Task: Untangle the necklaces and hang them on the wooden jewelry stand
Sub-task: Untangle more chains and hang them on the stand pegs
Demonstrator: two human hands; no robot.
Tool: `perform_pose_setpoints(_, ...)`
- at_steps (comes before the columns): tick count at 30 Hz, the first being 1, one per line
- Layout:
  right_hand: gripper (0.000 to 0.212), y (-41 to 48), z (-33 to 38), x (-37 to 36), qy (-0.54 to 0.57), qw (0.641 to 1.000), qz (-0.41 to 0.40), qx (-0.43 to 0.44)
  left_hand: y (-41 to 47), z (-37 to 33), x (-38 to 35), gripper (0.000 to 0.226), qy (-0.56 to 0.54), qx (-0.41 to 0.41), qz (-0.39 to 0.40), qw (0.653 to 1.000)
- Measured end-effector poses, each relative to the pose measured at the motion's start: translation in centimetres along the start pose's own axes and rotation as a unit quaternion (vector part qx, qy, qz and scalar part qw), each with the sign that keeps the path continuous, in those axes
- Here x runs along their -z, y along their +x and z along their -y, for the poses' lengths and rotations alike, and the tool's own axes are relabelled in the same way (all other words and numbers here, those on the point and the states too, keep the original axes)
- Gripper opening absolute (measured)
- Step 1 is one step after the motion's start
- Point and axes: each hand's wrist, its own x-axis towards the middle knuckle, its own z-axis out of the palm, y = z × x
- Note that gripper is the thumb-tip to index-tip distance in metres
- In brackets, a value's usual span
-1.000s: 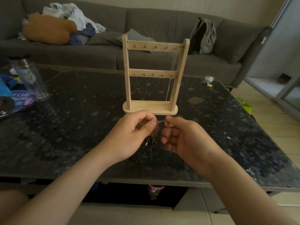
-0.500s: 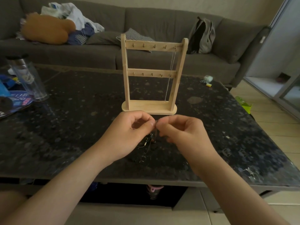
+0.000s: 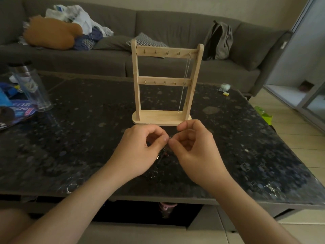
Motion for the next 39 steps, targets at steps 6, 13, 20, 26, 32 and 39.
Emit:
perform_pose_setpoints(6, 0.023, -0.2, 0.1, -0.1, -0.009, 1.000, 0.023, 0.013, -0.1, -0.3, 0.0, 0.008, 0.017, 0.000, 0.010, 1.000)
perform_pose_setpoints(13, 0.027, 0.1, 0.3, 0.2, -0.021, 0.999, 0.013, 0.020, -0.4, -0.7, -0.2, 0.007, 0.099, -0.047, 0.049, 0.993)
perform_pose_setpoints(20, 0.014, 0.5, 0.4, 0.7, -0.054, 0.992, 0.108, -0.030, -0.5, -1.1, 0.5, 0.015, 0.232, -0.064, 0.103, 0.965)
perform_pose_setpoints(26, 0.011, 1.1, 0.2, 1.1, 0.002, 0.977, 0.190, -0.101, -0.4, -1.0, 1.0, 0.010, 0.240, -0.093, 0.081, 0.963)
perform_pose_setpoints(32, 0.011, 1.5, -0.1, 1.1, 0.014, 0.973, 0.204, -0.106, -0.3, -1.3, 1.0, 0.019, 0.066, -0.001, 0.047, 0.997)
perform_pose_setpoints(39, 0.016, 1.4, -0.3, 1.3, 0.024, 0.977, 0.201, -0.069, -0.2, -1.2, 1.0, 0.011, -0.121, 0.076, 0.074, 0.987)
